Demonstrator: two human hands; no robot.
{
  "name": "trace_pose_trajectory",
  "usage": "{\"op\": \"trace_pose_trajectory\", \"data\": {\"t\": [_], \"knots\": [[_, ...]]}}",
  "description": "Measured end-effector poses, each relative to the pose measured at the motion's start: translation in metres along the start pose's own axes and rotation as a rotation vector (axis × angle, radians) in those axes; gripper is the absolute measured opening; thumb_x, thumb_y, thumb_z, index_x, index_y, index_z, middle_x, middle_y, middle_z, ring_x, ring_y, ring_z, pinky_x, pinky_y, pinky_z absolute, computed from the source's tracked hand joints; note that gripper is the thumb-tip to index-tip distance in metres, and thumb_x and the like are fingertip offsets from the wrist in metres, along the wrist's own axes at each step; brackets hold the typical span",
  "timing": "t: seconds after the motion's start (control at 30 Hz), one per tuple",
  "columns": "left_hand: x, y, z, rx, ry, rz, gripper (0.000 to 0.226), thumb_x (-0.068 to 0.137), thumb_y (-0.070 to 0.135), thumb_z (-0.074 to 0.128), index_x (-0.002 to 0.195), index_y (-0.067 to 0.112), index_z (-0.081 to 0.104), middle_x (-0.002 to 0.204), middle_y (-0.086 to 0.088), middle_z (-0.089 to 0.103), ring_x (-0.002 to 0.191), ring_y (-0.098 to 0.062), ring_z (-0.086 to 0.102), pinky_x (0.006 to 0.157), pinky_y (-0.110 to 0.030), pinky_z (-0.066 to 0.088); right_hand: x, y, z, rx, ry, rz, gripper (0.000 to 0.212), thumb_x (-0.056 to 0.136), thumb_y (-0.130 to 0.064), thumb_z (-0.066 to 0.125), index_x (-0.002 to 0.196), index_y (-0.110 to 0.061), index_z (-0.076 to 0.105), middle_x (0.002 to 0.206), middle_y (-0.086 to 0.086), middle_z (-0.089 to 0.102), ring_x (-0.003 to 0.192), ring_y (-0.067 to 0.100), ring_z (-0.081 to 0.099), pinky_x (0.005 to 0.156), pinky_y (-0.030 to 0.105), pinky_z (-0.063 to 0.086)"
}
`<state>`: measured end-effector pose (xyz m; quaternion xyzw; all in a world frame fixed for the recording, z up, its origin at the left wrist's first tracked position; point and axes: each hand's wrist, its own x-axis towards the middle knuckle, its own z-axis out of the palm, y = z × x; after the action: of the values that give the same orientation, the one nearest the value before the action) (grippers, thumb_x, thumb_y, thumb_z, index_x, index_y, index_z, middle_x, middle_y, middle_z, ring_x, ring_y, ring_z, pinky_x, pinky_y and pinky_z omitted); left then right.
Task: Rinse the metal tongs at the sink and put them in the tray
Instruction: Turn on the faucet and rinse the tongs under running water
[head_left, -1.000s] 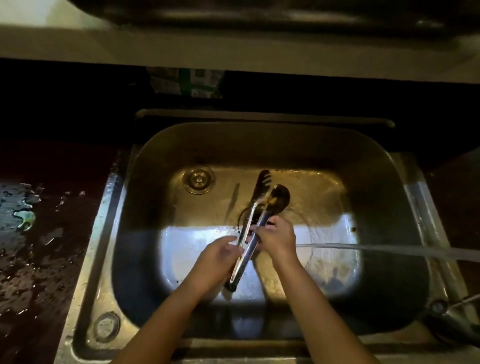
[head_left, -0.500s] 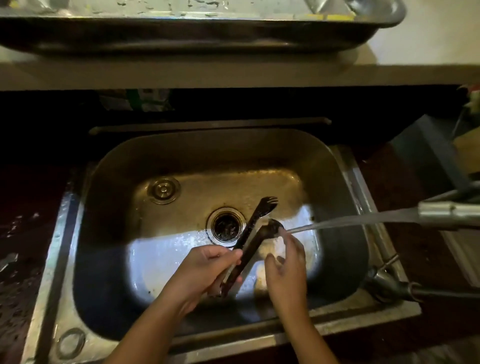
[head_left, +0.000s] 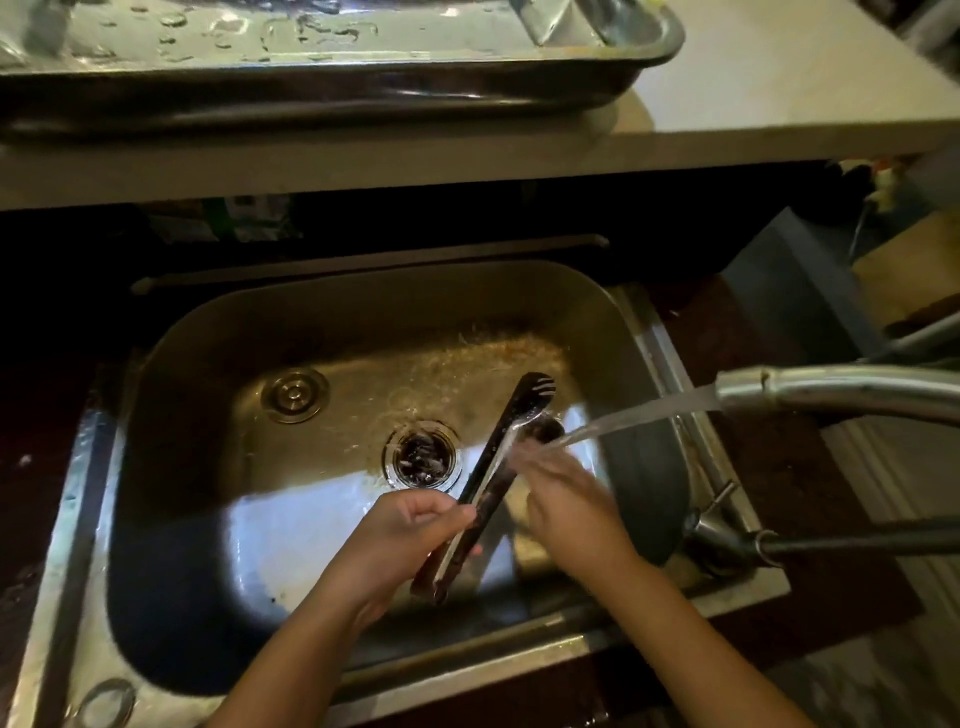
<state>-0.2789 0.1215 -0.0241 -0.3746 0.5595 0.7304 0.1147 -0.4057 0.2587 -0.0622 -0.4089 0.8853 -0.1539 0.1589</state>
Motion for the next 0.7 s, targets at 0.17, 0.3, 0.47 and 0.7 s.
{"op": "trace_pose_trajectory", "data": {"t": [0.17,0.3,0.47,0.7], "knots": [[0.012,-0.005,0.006,-0.028,-0.003,0.041,0.021,0.086,0.011,0.061,0.065,0.014,0.065,0.070,-0.011,0.072,0.073,-0.023,0.069,0.050,-0.018,0.050,-0.003,0.009,-0.019,-0.057,-0.008,-0.077,0.052,0.085,-0.012,0.051,0.136,-0.019,0.042,0.147,0.001,0.040,0.138,0.016,0.030,0.114,0.022,0.012],[0.023,-0.002,0.015,-0.016,0.029,0.082,0.014,0.086,0.009,0.060,0.072,0.007,0.062,0.069,-0.014,0.065,0.069,-0.023,0.060,0.052,-0.019,0.045,-0.011,-0.004,-0.020,0.013,-0.045,-0.116,0.043,0.087,-0.012,0.046,0.129,-0.021,0.051,0.139,0.005,0.048,0.126,0.020,0.044,0.112,0.026,0.026],[0.030,-0.003,0.022,-0.043,0.028,0.082,0.023,0.086,0.007,0.058,0.064,0.010,0.059,0.058,-0.007,0.063,0.053,-0.015,0.056,0.047,-0.019,0.045,-0.033,-0.009,-0.013,0.001,-0.122,-0.368,0.040,0.082,-0.013,0.044,0.120,-0.020,0.058,0.128,0.003,0.058,0.120,0.019,0.051,0.112,0.038,0.035],[0.039,-0.004,0.027,-0.027,0.061,0.110,0.017,0.088,0.011,0.057,0.073,0.005,0.062,0.074,-0.020,0.065,0.059,-0.021,0.058,0.046,-0.020,0.046,-0.048,-0.019,-0.002,0.147,-0.105,-0.281,0.042,0.085,-0.014,0.044,0.125,-0.026,0.052,0.133,-0.003,0.055,0.122,0.012,0.049,0.107,0.016,0.034]]}}
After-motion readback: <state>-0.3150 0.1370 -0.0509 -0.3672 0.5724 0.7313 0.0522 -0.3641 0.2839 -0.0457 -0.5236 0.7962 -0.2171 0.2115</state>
